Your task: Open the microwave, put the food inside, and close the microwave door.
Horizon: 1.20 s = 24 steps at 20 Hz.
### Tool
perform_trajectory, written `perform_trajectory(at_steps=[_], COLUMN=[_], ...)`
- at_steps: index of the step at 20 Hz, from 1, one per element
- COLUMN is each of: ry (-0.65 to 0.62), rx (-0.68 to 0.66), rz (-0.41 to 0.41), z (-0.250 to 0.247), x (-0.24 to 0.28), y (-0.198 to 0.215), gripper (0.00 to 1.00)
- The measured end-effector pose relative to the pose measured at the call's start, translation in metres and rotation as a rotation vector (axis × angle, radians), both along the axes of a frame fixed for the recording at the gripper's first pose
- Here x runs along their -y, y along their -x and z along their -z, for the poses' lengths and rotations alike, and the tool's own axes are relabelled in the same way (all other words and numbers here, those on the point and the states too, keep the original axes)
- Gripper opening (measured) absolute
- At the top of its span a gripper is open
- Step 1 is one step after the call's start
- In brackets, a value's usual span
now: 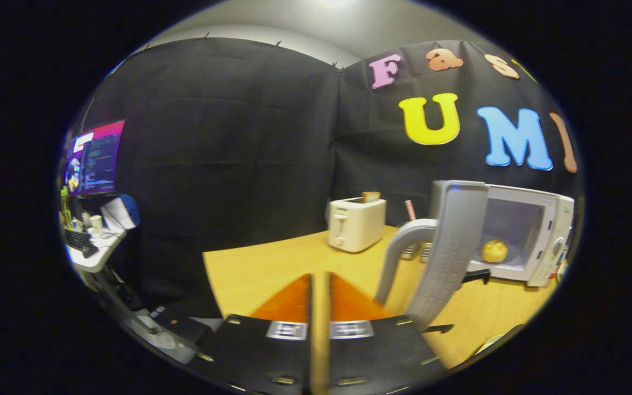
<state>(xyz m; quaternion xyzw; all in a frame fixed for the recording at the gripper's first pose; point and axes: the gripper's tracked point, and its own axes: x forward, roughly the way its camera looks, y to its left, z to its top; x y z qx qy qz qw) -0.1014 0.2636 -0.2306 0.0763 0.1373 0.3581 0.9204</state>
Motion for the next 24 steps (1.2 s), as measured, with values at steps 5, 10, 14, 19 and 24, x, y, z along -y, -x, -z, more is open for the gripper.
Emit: perform_trajectory(at_steps=[5, 10, 14, 19, 24], ry=[-0.066, -0.022, 0.013, 0.053, 0.108], rx=[-0.088, -0.048, -0.044, -0.033, -0.027], rz=[-0.025, 0.101, 0.217, 0.327, 0.457], z=[0.014, 0.019, 0.024, 0.028, 0.042], x=[0.005, 0.052, 0.102, 0.155, 0.198], y=[0.003, -0.019, -0.05, -0.092, -0.147], gripper=[0.0, 0.0, 0.0, 0.0, 0.0])
